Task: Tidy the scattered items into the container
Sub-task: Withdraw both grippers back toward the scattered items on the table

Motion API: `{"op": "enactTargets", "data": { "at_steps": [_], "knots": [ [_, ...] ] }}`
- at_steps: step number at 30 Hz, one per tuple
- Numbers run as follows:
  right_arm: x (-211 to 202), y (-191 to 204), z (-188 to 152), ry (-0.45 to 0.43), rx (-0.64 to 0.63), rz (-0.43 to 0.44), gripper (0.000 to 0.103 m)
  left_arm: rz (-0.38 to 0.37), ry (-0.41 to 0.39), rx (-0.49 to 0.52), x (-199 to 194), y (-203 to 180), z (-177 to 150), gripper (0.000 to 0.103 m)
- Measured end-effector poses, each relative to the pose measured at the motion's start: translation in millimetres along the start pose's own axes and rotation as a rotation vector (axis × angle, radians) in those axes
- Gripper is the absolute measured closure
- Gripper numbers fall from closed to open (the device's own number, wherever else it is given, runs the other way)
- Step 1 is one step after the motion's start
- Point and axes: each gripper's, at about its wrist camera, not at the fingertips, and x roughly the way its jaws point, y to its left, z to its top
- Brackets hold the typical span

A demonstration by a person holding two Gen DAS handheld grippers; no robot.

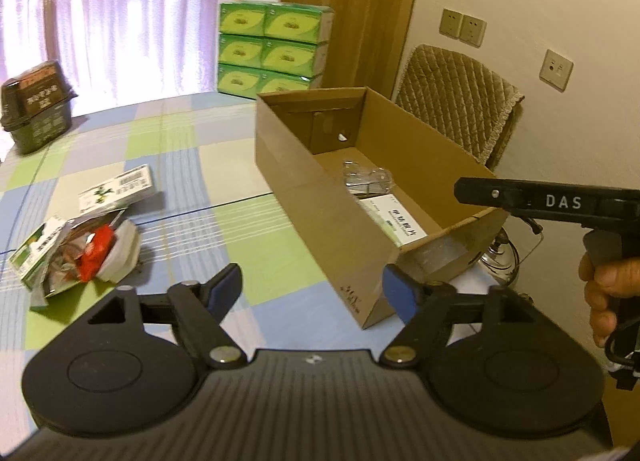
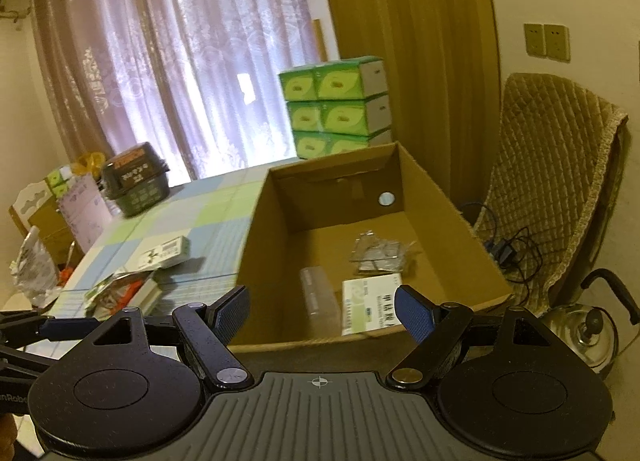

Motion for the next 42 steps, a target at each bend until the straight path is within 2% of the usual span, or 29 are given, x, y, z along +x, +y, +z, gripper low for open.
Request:
{"op": "enactTargets", "data": {
  "at_steps": [8,9,11,22,42],
  "knots": [
    [-3,31,-10,0.022,-0.040,0.056,0.017,0.079,0.019,-0.066,-26,39,-27,0.016],
    [-3,35,-11,0.025,-0.045,0.062,0.009,0.089,0.020,-0.077,-29,45,-31,0.014],
    [-4,41,-13,0.015,-0.049,0.073,0.001,0.119,0.022,-0.091,-35,57,-37,0.012],
    [0,84,-16,0.033,-0.129,0.169,0.001,0.219,0.033,-0.160,-58,98,-62,0.009],
    [26,130,-32,0.106,-0.249,0.250,0.001,0.268,0.049,-0.226,-61,132,-81,0.007]
  ]
}}
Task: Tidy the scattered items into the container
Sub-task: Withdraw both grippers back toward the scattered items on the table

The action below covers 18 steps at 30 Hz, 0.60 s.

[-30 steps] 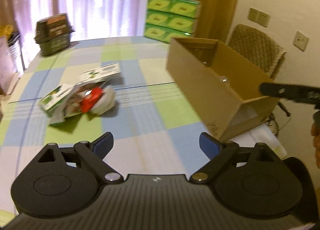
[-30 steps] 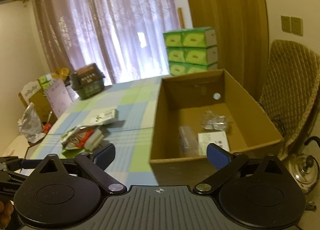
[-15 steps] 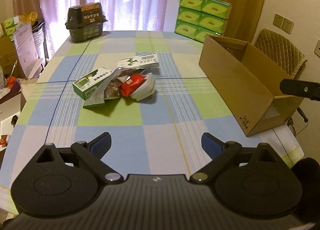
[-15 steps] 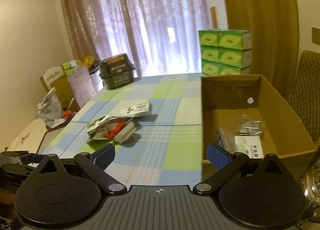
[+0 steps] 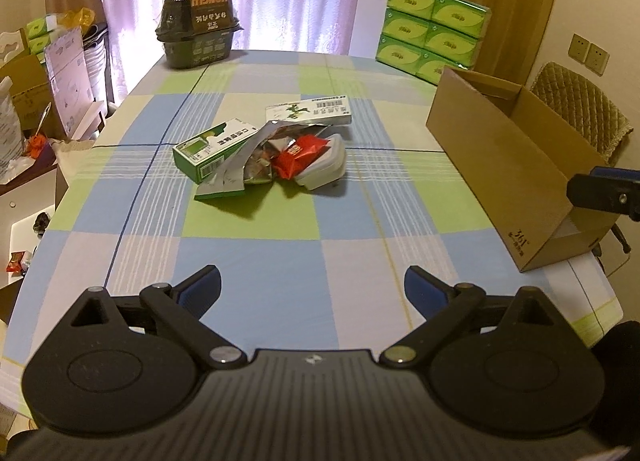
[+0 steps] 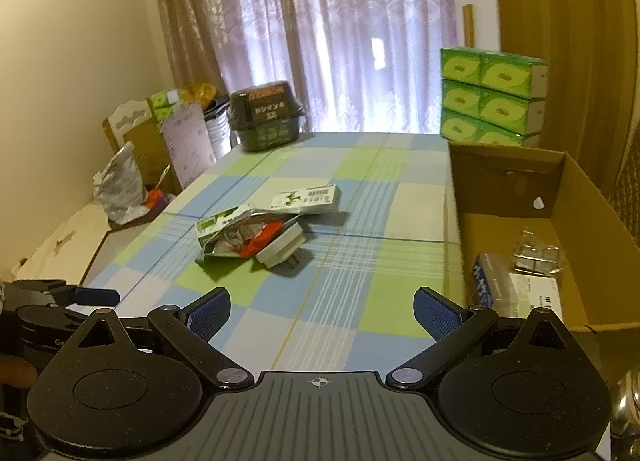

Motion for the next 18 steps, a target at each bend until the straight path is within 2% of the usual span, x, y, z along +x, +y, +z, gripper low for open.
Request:
{"op": "enactTargets", "data": {
  "at_steps": [9,18],
  "knots": [
    [31,17,7,0.037,-0.127,0.046,0.001,0.018,0.010,0.046,15,10,3,0.007],
    [95,27,23,0.097,-0.303,0.141,0.001,-0.013,0.009,0.109,37,22,19,0.007]
  ]
}}
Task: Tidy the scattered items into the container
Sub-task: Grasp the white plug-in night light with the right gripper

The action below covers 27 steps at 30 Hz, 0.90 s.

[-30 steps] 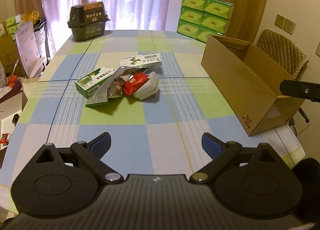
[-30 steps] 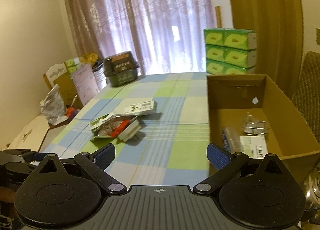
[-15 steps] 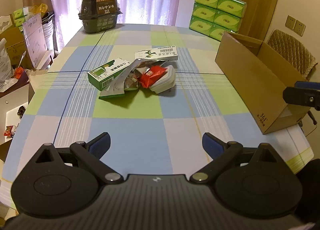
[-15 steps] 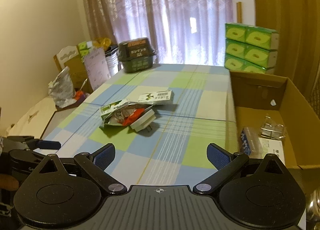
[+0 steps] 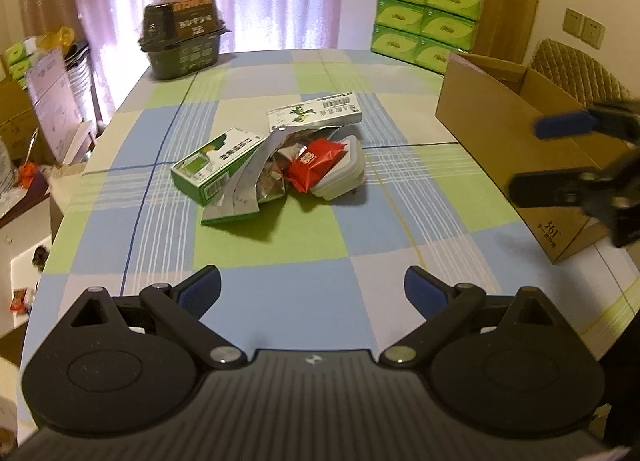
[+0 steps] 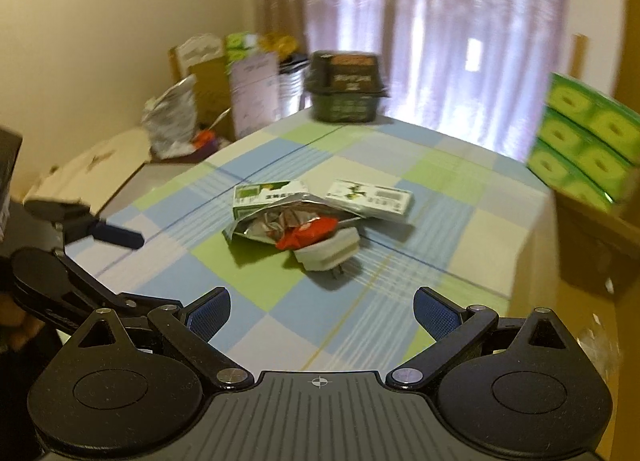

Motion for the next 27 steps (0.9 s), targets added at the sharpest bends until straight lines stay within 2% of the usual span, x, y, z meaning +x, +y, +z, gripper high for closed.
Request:
{"op": "enactTargets", "data": {
  "at_steps": [5,7,13,20,27],
  "knots": [
    [45,-9,12,0.046,-0.090,0.046,0.001,-0.033,0.003,0.067,20,0,9,0.009],
    [62,-13,16,0.069,-0.122,0.056,0.001,-0.032,0.011,0.144,31,-2,12,0.014],
    [104,-19,26,0.128,-0.251,0.085,0.001,-0.049,-0.032,0.333,55,0,25,0.015],
    [148,-23,38,0.184,-0.369,0.134,0.001,-0.154,-0.032,0.481,80,15,50,0.014],
    [182,-25,42,0.237,-0.497,0.174,0.001,-0.187,-0.024,0.688,96,16,60,0.014]
  ]
}}
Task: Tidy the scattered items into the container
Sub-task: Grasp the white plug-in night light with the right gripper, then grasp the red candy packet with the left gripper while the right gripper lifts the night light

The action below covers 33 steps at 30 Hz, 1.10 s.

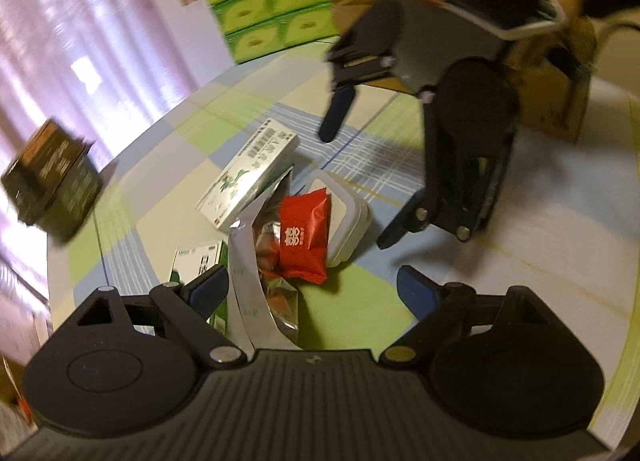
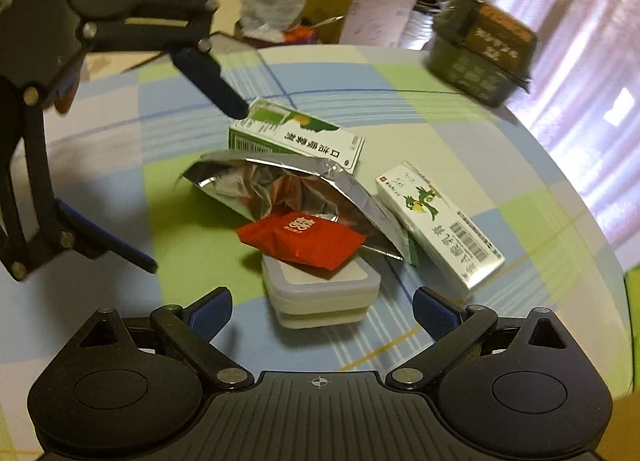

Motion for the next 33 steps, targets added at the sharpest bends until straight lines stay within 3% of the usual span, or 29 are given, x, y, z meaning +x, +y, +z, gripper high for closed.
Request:
{"op": "enactTargets", "data": {
  "at_steps": [4,5,6,11,21,26,33],
  "knots": [
    [13,-4,2,0.013,-0.042,0.036,0.001,-0.032,0.001,0.081,9,-3,0,0.014],
    [17,-5,3,0.016,-0.044,0.046,0.006,-0.040,0.003,0.094,12,-4,0,0.014],
    [20,-7,3,0.021,-0.045,0.061,0.016,-0.046,0.005,0.106,14,-6,-1,0.014],
    [31,-12,1,0.022,-0.038,0.089,0.033,-0.065,0.010,0.128,24,-10,-4,0.014],
    [12,20,-11,-0.033,-0.136,0.146,0.036,-0.077,0.011,0.184,21,-19,-11,0.011],
    [-4,46,-19,0.013,-0.149,0.167,0.036,-0.096,0.014,0.193,17,-30,-13,0.011],
    [-21,52,-34,0.146,0.038,0.031,0.036,-0.121,0.043,0.232,23,-38,-9,0.012]
  ]
}}
